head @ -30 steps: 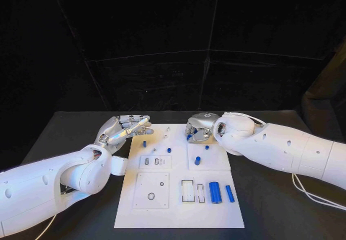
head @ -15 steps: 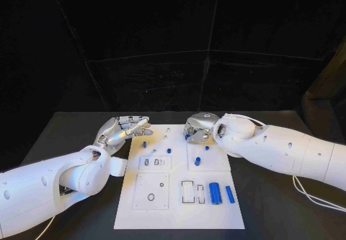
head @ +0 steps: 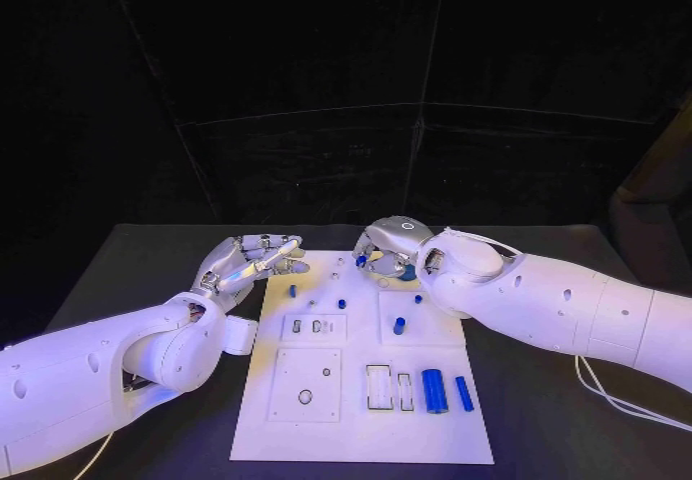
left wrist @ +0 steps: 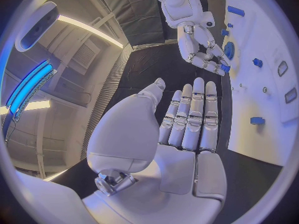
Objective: Assemble the parts on the task board
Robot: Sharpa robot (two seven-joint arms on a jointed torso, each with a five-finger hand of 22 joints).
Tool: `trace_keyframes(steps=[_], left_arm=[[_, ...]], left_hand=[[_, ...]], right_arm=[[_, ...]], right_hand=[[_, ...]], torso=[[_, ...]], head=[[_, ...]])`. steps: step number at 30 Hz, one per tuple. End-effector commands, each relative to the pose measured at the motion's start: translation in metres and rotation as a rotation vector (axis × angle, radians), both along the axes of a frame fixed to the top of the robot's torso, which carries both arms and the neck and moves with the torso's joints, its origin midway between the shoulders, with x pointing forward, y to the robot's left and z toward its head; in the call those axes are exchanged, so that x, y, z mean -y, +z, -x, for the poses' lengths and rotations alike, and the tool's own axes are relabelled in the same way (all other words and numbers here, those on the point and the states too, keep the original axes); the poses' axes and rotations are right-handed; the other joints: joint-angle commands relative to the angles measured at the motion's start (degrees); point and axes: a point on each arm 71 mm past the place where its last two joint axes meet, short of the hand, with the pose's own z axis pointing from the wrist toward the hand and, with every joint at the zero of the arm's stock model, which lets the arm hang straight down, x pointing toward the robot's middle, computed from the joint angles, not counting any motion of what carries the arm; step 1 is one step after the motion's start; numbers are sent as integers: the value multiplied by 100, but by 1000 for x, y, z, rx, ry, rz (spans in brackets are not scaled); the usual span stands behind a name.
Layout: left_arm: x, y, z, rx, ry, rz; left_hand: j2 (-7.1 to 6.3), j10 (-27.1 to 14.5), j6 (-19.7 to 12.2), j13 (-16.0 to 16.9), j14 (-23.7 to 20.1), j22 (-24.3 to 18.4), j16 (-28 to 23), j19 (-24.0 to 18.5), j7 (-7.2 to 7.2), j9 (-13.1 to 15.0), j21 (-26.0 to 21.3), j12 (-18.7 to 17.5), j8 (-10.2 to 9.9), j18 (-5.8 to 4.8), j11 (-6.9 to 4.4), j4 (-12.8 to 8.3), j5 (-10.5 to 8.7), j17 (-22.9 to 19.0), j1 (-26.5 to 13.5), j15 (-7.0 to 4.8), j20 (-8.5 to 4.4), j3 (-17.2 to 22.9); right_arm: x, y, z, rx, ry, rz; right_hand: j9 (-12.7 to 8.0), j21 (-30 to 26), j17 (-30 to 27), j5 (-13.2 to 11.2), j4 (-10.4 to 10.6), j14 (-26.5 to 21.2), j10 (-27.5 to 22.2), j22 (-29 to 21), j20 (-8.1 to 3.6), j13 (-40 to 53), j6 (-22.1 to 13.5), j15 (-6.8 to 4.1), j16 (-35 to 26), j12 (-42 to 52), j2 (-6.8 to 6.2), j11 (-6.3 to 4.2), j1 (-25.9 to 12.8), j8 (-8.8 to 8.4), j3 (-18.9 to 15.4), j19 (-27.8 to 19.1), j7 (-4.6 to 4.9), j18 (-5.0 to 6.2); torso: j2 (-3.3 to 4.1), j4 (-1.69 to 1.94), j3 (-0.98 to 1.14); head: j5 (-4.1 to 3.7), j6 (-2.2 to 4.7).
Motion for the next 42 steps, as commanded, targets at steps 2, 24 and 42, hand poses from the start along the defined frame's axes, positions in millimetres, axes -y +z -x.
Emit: trace_keyframes(steps=[2, 24, 42], left_arm=[[1, 3, 1, 11, -17, 7], [3, 4, 1, 9, -24, 8], [3, 4, 0, 4, -29, 8]], left_hand=[[1, 5, 24, -4, 1, -12, -24, 17, 25, -6, -30, -40, -39, 85, 39, -39, -21, 8, -38, 35, 24, 12], [3, 8, 28, -3, 3, -16, -30, 19, 19, -6, -34, -46, -41, 85, 36, -48, -22, 10, -35, 34, 24, 15], [3, 9, 30, -3, 3, -20, -35, 19, 18, -5, -37, -52, -44, 86, 35, -54, -22, 12, -34, 34, 24, 16]], right_arm=[[-7, 3, -4, 29, -17, -26], [-30, -4, -19, 27, -31, 6], [-37, -9, -26, -4, -36, 39]], right_hand=[[-4, 50, -10, -18, 5, 75, 3, 23, 27, -3, 4, 7, 28, -3, -93, 12, -29, -12, 96, -40, 25, -62], [-5, 84, -14, -55, 24, 66, -46, 45, 45, -4, -33, 24, 59, -4, -175, 31, -100, -13, 280, -66, 40, -62], [-19, 33, -128, -118, 77, 22, -251, -79, 85, -21, -181, 75, 21, -24, -338, 91, -250, -32, 396, -175, 96, -41]], torso=[[19, 1, 1], [56, 25, -8], [64, 17, -13]], head=[[17, -1], [35, -10], [63, -12]])
